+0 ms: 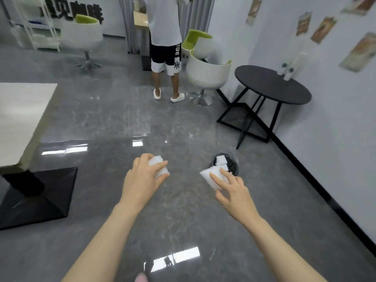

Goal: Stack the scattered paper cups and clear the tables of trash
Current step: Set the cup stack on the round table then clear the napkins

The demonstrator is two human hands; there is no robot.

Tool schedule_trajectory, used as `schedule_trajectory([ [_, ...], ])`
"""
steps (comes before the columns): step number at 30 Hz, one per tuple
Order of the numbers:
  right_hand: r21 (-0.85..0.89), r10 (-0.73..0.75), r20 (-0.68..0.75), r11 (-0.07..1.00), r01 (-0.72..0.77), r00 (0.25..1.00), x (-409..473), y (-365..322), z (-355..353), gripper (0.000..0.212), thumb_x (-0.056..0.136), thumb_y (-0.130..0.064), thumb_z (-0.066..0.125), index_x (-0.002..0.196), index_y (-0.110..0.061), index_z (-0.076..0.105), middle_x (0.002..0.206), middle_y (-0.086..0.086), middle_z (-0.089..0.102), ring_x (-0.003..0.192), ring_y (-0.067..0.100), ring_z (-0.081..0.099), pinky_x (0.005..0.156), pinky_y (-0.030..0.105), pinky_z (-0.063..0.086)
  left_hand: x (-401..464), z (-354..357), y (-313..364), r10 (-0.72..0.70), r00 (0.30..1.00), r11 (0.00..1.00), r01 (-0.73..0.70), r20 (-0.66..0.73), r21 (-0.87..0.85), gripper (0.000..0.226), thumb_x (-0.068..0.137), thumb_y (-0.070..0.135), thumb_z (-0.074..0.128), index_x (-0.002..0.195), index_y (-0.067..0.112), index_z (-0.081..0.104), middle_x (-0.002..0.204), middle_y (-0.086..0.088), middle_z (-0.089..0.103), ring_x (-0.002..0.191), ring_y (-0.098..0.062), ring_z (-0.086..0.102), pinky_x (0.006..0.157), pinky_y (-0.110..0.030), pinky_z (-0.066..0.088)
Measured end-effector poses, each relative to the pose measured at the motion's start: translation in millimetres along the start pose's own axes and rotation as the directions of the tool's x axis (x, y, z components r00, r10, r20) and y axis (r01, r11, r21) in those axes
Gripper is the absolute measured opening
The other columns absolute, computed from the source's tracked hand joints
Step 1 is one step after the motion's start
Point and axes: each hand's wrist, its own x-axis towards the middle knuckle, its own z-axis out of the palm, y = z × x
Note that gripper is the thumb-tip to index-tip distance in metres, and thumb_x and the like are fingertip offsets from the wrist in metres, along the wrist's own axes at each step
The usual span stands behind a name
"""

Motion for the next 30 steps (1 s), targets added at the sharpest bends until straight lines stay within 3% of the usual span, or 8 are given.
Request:
schedule_trajectory([
  [12, 0.046, 0.387, -0.017, 0.921, -0.386, 0.922, 59, 69, 8, 0.050, 0.094, -0.033, 0.051, 0.139, -0.049, 0.037, 0.155, -0.010, 0.025, 0.125, 0.019, 0.034, 0.097, 0.038, 0.035, 169, 86, 22, 0.284, 0.930, 0.959, -0.268, 0.234, -0.098, 0.041, 0.088, 0.035, 0.065, 0.129, 0.030, 0.060, 0.134, -0.004, 0.040, 0.123, -0.024, 0.038, 0.081, -0.042, 0.049],
  [30, 0.045, 0.463, 0.004, 0.885, -0.463, 0.886, 266, 266, -9, 0.048, 0.096, -0.037, 0.047, 0.141, -0.050, 0.033, 0.156, -0.012, 0.023, 0.126, 0.015, 0.033, 0.094, 0.032, 0.032, 416, 262, 142, 0.344, 0.849, 0.937, -0.340, 0.402, -0.083, 0.051, 0.086, 0.027, 0.064, 0.135, 0.030, 0.051, 0.136, -0.002, 0.035, 0.124, -0.022, 0.031, 0.076, -0.036, 0.047],
])
